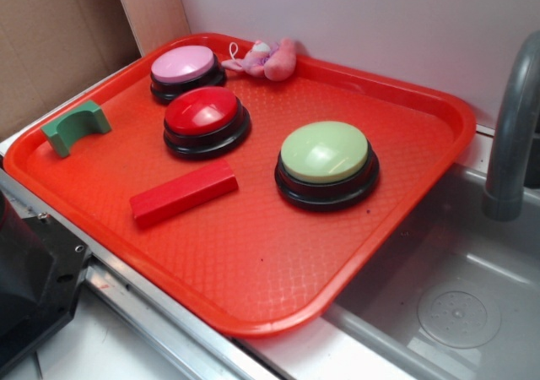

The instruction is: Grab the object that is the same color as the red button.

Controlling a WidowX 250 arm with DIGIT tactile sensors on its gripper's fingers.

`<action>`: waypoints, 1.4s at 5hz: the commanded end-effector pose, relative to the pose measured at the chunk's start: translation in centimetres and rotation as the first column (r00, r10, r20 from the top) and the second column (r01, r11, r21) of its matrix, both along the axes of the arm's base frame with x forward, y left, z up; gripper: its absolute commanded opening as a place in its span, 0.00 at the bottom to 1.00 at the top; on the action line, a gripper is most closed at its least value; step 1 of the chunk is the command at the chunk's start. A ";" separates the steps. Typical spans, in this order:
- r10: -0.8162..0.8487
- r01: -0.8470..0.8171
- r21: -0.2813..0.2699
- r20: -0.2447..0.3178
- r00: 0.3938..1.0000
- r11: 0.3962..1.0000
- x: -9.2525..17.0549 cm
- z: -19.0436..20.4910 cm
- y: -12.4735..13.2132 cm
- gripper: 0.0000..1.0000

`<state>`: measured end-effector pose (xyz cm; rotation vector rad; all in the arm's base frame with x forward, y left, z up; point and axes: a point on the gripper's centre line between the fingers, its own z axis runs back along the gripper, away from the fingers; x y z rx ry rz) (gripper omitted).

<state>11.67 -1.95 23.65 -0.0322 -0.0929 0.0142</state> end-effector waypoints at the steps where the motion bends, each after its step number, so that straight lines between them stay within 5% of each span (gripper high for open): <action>1: 0.000 0.000 0.000 0.000 1.000 1.000 0.0 0.0 0.0 1.00; 3: -0.116 0.115 0.072 0.006 0.993 0.991 2.0 -3.7 -1.0 1.00; 7: -0.148 0.149 0.069 -0.020 0.989 0.986 4.4 -16.5 -1.5 1.00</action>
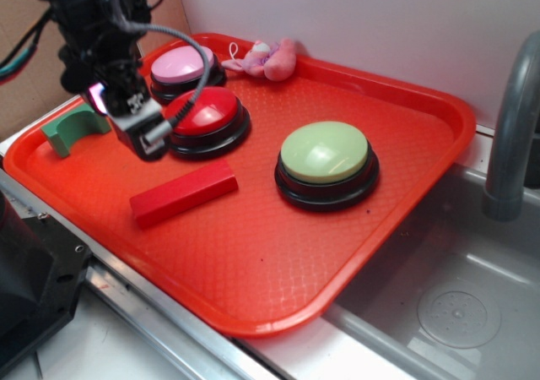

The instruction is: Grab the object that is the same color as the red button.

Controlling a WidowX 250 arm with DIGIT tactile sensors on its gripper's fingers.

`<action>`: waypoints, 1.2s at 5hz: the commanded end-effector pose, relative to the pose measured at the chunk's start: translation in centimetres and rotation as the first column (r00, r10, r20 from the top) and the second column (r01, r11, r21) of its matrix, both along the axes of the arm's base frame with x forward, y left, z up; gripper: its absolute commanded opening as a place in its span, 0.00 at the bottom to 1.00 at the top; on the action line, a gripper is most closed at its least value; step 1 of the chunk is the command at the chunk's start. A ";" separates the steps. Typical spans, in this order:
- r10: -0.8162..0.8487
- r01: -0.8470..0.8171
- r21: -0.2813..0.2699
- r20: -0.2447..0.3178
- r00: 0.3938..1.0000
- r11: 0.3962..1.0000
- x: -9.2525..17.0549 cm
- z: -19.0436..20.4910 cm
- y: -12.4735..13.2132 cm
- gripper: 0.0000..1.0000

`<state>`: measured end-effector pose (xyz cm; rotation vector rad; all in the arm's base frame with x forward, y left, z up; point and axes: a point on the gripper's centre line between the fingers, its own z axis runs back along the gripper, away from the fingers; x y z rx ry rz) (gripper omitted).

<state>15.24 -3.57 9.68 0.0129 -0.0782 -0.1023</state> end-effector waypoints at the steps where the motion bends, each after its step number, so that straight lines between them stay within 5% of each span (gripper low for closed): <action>1: -0.091 0.091 0.013 -0.005 0.996 0.996 1.6 -4.8 -0.1 1.00; 3: -0.101 0.102 0.014 -0.041 0.994 0.995 2.0 -7.6 -0.3 1.00; 4: -0.086 0.086 -0.001 -0.029 0.996 0.996 1.9 -7.8 -0.8 0.33; 5: -0.068 0.068 -0.013 -0.028 0.997 0.998 1.8 -8.1 -0.6 0.00; 6: -0.064 0.064 -0.024 -0.037 0.997 0.998 1.9 -8.1 -0.9 0.00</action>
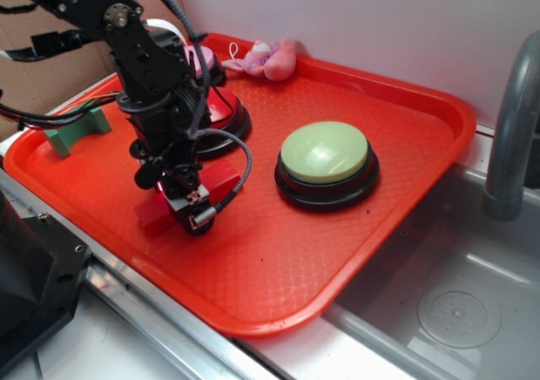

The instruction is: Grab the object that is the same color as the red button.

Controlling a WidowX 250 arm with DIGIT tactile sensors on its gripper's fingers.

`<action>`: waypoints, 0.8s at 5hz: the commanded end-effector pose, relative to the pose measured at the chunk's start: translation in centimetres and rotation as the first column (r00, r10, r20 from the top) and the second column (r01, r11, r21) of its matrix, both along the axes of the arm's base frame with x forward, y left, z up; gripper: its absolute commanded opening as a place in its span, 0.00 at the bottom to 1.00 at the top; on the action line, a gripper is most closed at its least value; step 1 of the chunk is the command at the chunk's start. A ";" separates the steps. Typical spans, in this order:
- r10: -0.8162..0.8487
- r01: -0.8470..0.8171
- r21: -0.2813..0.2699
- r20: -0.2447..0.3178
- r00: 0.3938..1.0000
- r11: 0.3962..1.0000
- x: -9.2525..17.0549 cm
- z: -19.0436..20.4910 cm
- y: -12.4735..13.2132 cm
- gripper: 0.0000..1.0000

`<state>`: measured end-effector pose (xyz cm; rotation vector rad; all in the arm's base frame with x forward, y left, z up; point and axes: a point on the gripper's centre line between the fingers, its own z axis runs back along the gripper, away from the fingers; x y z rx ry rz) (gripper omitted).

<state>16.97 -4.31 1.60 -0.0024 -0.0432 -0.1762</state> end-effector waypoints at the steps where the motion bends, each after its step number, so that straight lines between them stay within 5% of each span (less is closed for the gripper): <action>1: 0.089 -0.089 0.010 -0.053 0.995 0.996 0.5 2.5 -0.2 0.00; 2: 0.091 -0.093 -0.065 -0.027 0.996 0.994 0.8 5.7 0.0 0.00; 3: 0.064 -0.064 -0.004 0.003 0.998 0.998 1.2 9.1 -0.2 0.00; 4: 0.027 -0.026 -0.036 0.027 0.999 0.999 0.8 13.6 -0.6 0.00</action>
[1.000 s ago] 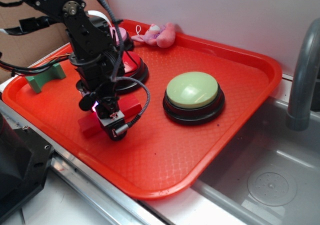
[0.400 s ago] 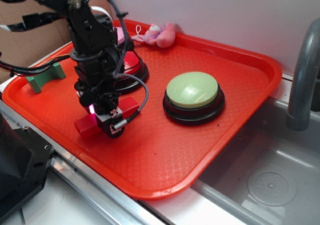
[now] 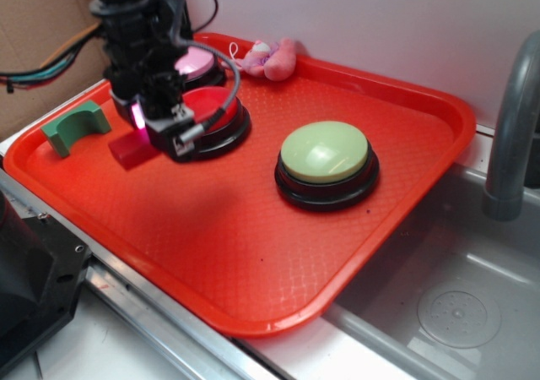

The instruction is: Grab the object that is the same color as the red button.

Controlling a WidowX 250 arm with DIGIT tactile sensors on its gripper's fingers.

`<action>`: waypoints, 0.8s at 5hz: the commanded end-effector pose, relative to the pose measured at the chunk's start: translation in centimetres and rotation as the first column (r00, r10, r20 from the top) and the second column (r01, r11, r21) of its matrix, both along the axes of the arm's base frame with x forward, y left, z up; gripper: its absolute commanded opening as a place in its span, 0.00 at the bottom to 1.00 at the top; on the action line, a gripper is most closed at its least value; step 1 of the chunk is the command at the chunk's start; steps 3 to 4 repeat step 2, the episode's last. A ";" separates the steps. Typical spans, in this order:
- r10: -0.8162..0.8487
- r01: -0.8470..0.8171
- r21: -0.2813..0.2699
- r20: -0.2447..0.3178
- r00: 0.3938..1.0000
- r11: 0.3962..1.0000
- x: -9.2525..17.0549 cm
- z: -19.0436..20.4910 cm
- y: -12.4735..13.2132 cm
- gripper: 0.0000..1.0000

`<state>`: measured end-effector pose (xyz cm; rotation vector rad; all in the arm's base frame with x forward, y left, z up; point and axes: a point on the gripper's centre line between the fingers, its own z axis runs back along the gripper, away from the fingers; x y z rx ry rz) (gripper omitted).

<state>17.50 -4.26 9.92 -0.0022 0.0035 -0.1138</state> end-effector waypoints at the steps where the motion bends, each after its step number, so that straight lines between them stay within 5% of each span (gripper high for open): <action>1: -0.045 0.045 -0.005 0.112 0.993 0.999 -0.4 7.9 -0.4 0.00; 4: -0.055 0.053 0.023 0.089 0.994 0.998 -0.8 8.2 -0.1 0.00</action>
